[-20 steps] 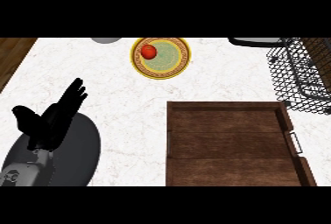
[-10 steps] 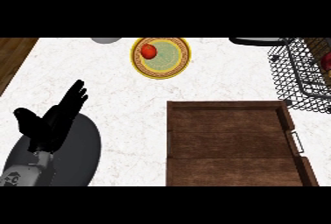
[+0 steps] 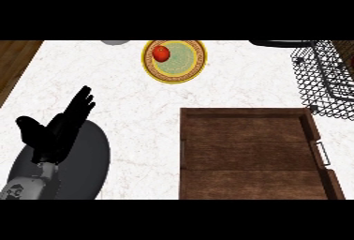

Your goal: Pick the pear from the tray and place it in the tiered basket

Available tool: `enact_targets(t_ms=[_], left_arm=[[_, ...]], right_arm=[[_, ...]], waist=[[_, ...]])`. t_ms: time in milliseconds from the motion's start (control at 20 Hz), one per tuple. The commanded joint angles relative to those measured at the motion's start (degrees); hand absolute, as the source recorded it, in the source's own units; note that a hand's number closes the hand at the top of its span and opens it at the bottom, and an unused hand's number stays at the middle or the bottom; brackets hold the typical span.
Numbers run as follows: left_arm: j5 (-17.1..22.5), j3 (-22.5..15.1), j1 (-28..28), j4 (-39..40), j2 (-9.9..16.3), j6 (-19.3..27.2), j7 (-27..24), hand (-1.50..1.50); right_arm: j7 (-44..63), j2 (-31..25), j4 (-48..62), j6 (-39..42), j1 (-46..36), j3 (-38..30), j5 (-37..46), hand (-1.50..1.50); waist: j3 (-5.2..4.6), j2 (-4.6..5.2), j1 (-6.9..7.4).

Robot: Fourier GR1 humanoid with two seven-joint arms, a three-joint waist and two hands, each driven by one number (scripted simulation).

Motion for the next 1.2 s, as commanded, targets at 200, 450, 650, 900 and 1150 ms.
enact_targets(t_ms=[200,450,650,900,1150], left_arm=[[0.60,0.94,1.56,-0.03,0.93,-1.97,-1.66,0.00],[-0.06,0.25,-0.55,-0.23,0.02,-0.92,-0.14,0.00],[-0.52,0.33,-0.49,-1.46,-0.31,0.31,0.49,0.00],[0.80,1.46,0.94,-1.19,0.66,-1.39,-0.47,0.00],[-0.02,0.72,-0.19,-0.98,-0.11,-0.63,-0.10,0.00]], right_arm=[[7.70,-6.70,2.50,5.27,-1.29,-11.05,-11.19,-1.50],[11.93,-11.69,2.53,3.02,-1.24,-13.25,-13.52,-1.50],[13.67,-15.85,2.54,4.71,1.40,-14.35,-14.72,-1.50],[13.68,-18.89,2.54,6.60,4.93,-15.89,-16.35,-1.50],[13.16,-19.76,1.87,7.80,6.52,-16.33,-16.85,-1.50]], waist=[[-0.20,0.53,0.56],[-0.01,1.26,0.99],[0.19,1.25,0.95],[0.45,1.47,0.90],[0.60,1.86,0.93]])
